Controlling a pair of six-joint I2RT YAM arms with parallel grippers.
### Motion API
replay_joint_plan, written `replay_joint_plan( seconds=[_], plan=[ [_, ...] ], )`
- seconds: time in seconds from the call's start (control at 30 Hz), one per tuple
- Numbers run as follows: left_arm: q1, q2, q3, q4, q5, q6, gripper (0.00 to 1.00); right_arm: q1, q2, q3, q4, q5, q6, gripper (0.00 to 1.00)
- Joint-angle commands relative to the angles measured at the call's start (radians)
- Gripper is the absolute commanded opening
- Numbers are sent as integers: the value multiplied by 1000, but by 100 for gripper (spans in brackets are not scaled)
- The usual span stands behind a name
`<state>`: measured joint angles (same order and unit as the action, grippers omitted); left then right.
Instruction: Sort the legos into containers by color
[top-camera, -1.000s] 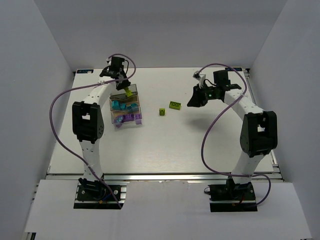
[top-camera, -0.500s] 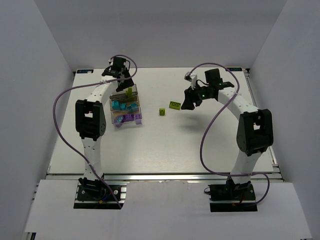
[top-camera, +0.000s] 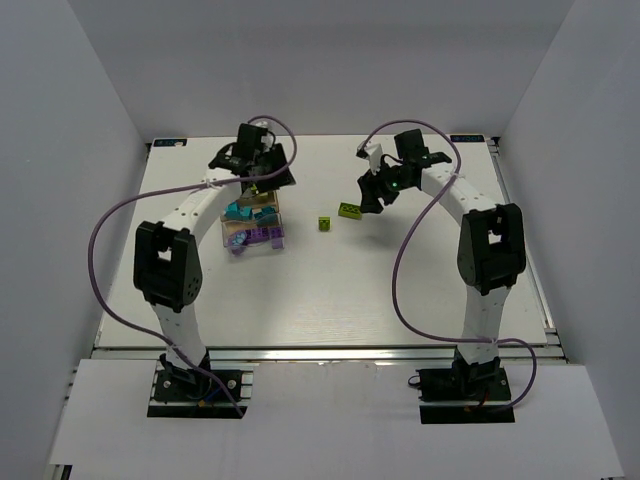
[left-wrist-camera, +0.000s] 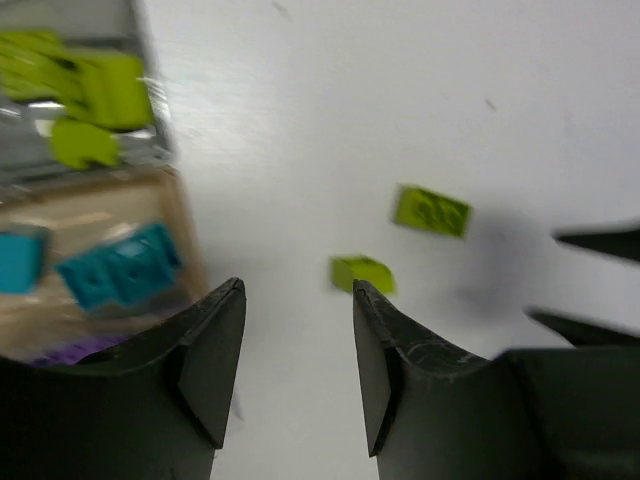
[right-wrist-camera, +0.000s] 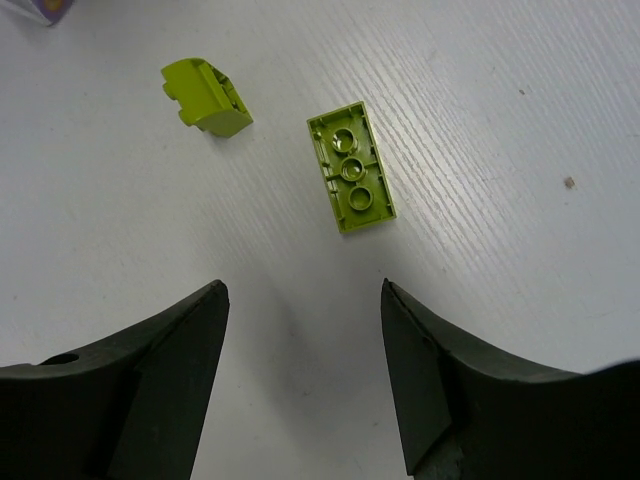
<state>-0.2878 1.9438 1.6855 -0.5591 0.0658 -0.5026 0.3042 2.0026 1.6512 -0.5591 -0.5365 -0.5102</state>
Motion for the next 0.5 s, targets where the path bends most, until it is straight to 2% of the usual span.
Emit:
replay_joint_plan(
  seconds=[0.0, 0.13, 0.23, 0.33, 0.47],
  plan=[
    [-88, -141, -108, 74, 115, -13, 57, 4, 12, 56, -32, 18, 7, 67],
    [-157, -183, -214, 102, 181, -42, 64, 6, 27, 93, -99, -23, -42, 70],
    [-180, -174, -218, 87, 178, -86, 70, 6, 16, 70, -96, -28, -33, 71],
    [-212, -145, -178, 39, 108, -129, 74, 4, -10, 36, -73, -28, -11, 72],
    [-254, -68, -78, -24, -9, -107, 76, 4, -36, -5, -45, -25, 16, 73]
  ],
)
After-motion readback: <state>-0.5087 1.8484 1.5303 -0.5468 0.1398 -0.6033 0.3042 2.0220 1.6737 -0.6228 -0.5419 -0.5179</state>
